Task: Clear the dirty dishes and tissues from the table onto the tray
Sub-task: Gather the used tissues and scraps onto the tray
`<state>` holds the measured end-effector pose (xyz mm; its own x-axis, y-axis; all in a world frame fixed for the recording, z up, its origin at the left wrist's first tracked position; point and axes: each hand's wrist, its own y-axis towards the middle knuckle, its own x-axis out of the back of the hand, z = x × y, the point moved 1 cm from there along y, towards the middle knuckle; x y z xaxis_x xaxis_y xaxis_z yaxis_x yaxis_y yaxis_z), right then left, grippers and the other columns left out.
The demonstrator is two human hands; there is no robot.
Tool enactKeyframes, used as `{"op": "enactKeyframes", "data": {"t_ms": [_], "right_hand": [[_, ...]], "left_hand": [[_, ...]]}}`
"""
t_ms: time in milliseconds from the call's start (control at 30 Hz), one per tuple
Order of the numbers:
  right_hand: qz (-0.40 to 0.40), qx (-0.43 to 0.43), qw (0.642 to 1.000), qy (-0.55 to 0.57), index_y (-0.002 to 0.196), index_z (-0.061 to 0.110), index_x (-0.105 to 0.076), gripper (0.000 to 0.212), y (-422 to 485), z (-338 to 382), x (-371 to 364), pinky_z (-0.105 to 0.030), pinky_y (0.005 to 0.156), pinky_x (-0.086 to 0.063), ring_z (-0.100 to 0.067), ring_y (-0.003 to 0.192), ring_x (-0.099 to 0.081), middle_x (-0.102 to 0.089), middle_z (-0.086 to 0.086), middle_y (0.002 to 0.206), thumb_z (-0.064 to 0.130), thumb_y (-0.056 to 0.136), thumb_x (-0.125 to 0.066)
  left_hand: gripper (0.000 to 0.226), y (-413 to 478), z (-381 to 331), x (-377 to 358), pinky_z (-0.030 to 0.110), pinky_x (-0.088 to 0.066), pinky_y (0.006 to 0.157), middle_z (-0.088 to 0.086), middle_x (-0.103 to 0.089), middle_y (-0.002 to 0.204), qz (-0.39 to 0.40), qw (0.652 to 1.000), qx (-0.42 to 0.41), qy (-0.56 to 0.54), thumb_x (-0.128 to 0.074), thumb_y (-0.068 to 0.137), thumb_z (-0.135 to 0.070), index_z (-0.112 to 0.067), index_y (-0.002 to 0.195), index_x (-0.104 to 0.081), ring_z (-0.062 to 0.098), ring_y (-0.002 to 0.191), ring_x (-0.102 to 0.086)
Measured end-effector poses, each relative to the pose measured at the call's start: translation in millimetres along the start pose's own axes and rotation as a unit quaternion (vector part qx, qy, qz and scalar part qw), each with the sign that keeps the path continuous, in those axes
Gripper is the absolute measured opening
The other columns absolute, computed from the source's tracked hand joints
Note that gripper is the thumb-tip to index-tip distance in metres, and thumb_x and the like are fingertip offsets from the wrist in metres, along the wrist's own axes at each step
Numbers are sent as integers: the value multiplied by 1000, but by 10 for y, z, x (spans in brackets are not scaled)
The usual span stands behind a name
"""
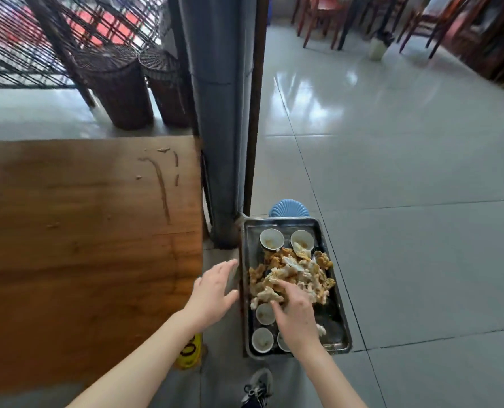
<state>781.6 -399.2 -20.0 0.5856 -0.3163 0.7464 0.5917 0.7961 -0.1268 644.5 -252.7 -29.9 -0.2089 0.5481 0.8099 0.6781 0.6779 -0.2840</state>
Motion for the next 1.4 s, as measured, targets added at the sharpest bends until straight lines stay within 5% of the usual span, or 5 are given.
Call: {"op": "enactKeyframes", "data": {"t_ms": [167, 467, 767, 1200, 1400], "right_hand": [[19, 40, 999, -1, 127, 18, -56, 40, -502, 526, -237, -27, 105, -35, -14, 122, -47, -58, 4, 122, 15, 88, -64], [91, 153, 984, -25, 125, 19, -56, 37, -1106, 1704, -954, -25, 97, -40, -17, 114, -51, -60, 4, 113, 15, 89, -63], [172, 270, 946, -47, 128, 22, -56, 40, -1439, 2879, -2004, -23, 101, -40, -14, 119, -50, -56, 5, 128, 16, 89, -64], [227, 369, 901, -35, 122, 21, -61, 40, -1308, 4500, -3496, -20, 87, -47, -17, 112, -56, -61, 0, 121, 13, 84, -70], [224, 367, 903, -13, 125, 18, -58, 42, -960, 5506, -4175, -32, 91, -51, -22, 115, -55, -60, -4, 125, 10, 86, -67]], "left_hand": [[61, -898, 516, 405, 38, -35, 100, -7, -38, 143, -51, 998, 26, 38, -50, 92, -38, -31, 147, -25, 19, 126, -42], [49, -2336, 1546, 1039, 34, -33, 102, -10, -40, 141, -127, 986, 108, 11, -49, 95, -30, -31, 142, -34, 16, 128, -41], [41, -3503, 2479, 1582, 35, -32, 108, -9, -44, 139, -225, 945, 236, -39, -51, 96, -26, -28, 136, -44, 13, 127, -43], [37, -4230, 4086, 2486, 36, -28, 106, -5, -44, 139, -258, 894, 360, -73, -48, 97, -26, -28, 133, -46, 16, 127, -43], [37, -4281, 5034, 3156, 36, -31, 104, -2, -45, 139, -228, 889, 391, -67, -48, 96, -27, -28, 133, -45, 17, 124, -46]]}}
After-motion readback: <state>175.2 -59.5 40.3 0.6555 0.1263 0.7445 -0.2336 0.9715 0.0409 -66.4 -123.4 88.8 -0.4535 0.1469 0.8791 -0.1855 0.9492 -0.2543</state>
